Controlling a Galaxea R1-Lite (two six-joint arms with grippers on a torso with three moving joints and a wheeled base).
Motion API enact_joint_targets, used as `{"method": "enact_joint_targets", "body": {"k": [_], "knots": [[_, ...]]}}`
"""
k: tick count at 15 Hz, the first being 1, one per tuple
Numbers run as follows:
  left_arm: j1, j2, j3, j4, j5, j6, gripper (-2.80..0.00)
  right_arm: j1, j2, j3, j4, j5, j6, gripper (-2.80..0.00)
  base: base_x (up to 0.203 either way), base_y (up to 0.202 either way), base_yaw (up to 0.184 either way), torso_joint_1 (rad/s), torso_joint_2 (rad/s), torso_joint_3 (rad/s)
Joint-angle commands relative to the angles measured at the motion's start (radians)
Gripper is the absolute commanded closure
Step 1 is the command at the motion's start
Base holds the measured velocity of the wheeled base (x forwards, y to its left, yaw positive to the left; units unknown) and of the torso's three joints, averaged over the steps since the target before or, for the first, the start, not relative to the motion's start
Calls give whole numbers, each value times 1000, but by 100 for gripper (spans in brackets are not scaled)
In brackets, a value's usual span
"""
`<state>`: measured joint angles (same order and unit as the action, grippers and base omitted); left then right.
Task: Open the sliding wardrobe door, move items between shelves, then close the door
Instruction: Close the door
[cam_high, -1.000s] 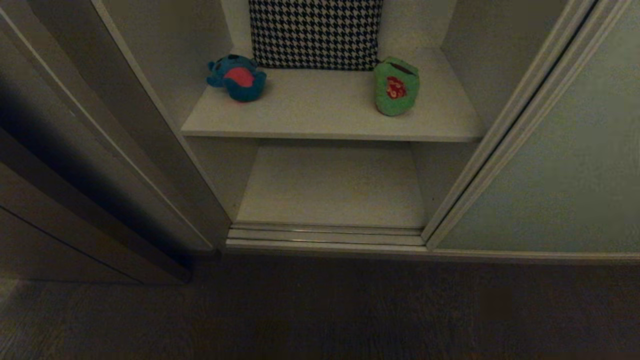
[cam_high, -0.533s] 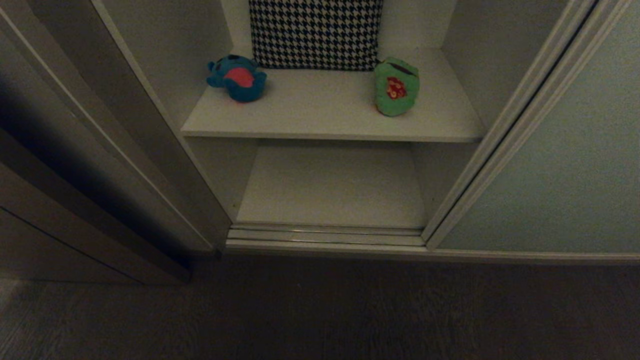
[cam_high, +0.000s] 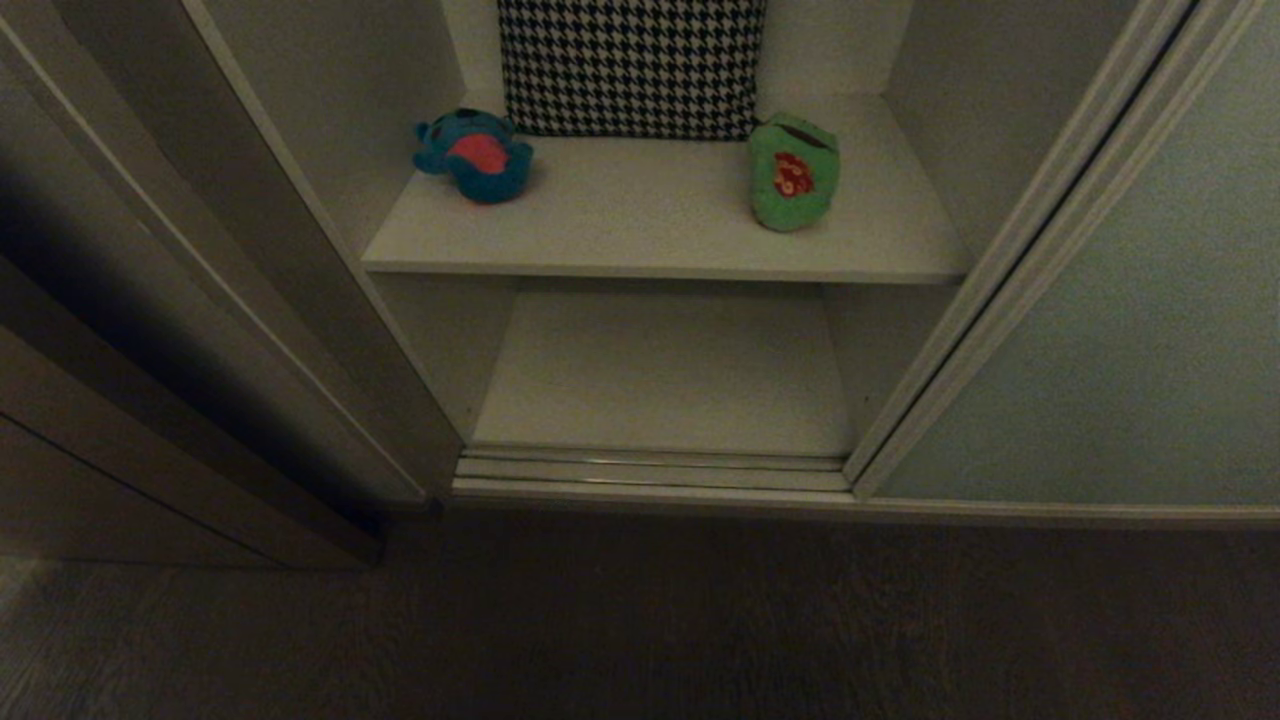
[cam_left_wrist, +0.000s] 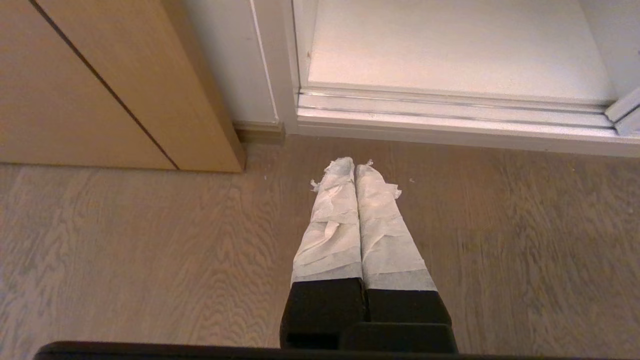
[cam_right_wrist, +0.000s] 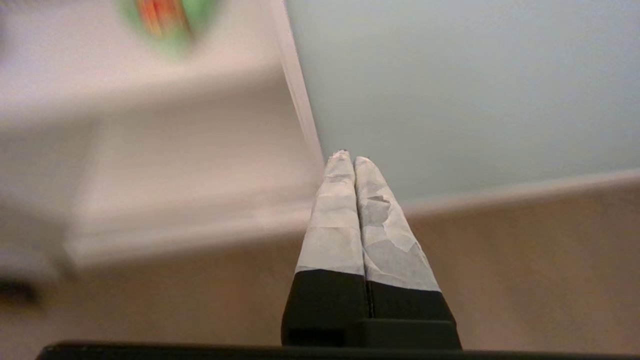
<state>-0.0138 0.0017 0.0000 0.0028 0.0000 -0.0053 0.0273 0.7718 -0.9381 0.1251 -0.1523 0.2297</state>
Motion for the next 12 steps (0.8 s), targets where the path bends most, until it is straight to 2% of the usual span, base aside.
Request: {"method": "enact_joint_targets", "body": {"k": [1,2,4,5,7,9,12], "knots": [[0,1,0,0,0,-1,0,-88,222,-166,-6,38,61,0,0,0,0,0,0,0],[0,1,0,0,0,-1,0,-167,266,-219,-7,139,71,0,0,0,0,0,0,0],[0,1,0,0,0,-1,0,-287,325,-274,-10,416,80,0,0,0,0,0,0,0],[0,1,0,0,0,-1,0,-320,361,-283,-14,527,84,0,0,0,0,0,0,0],[0,1,0,0,0,-1,0,-332,435,-282,-24,587,88,0,0,0,0,0,0,0],[0,1,0,0,0,-1,0,-328,518,-290,-54,595,90,0,0,0,0,0,0,0],[0,1,0,0,0,-1,0,-261,609,-339,-120,592,93,0,0,0,0,0,0,0]]}}
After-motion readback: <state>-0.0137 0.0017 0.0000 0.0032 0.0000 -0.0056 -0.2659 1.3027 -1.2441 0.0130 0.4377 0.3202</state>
